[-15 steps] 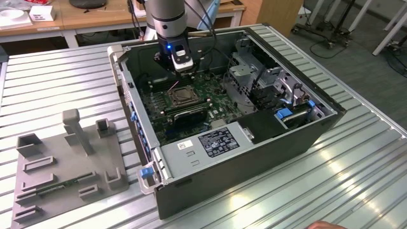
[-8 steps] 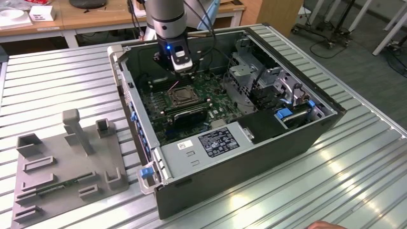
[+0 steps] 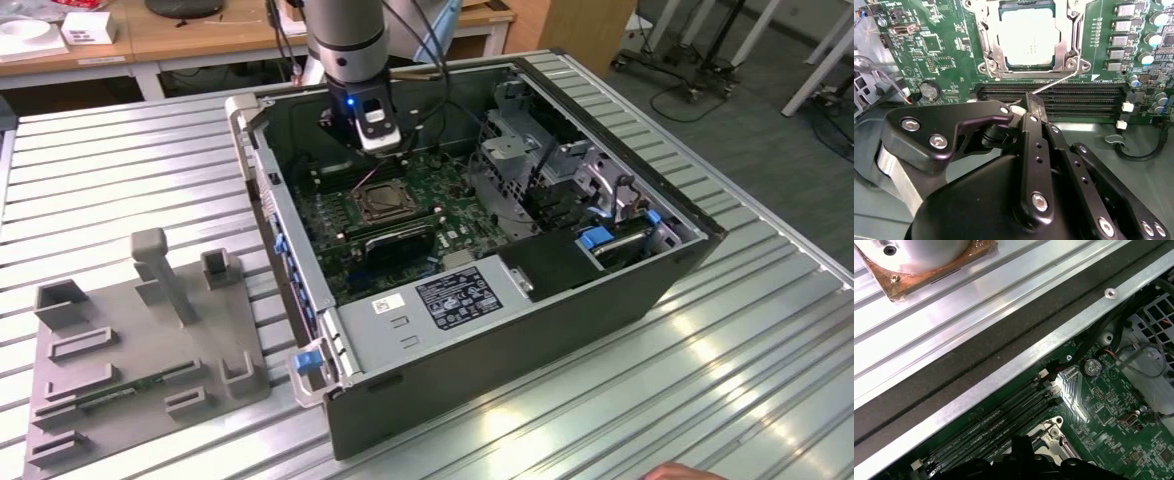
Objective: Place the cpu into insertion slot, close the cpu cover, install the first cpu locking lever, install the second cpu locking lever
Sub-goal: 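Install the first cpu locking lever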
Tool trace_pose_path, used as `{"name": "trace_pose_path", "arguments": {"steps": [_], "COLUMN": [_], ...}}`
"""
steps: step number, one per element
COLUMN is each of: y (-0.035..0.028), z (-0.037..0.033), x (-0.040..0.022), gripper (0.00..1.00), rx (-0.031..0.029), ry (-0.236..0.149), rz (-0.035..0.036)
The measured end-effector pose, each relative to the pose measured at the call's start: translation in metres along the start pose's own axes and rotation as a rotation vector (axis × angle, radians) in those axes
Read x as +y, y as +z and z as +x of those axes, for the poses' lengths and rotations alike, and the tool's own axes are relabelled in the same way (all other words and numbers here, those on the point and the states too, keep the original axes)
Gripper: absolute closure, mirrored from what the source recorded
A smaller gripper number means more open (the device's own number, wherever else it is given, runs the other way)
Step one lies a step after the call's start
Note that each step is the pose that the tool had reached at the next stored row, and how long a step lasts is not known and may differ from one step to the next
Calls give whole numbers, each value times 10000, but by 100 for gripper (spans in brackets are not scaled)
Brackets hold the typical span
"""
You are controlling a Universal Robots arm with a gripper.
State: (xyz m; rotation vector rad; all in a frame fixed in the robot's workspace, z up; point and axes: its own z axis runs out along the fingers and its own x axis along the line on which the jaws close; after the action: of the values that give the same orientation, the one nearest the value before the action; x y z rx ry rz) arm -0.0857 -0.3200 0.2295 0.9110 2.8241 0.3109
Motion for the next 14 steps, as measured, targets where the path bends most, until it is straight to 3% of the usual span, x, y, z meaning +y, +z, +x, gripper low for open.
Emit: {"name": "trace_pose_path", "arguments": {"steps": [3,12,14], "y": [10,47,48], "z": [8,11,11], "x": [-8,-18,-18], "gripper": [89,89,89], "rx": [95,138,187], "ry": [42,59,77], "rz": [-183,-249,-320]}}
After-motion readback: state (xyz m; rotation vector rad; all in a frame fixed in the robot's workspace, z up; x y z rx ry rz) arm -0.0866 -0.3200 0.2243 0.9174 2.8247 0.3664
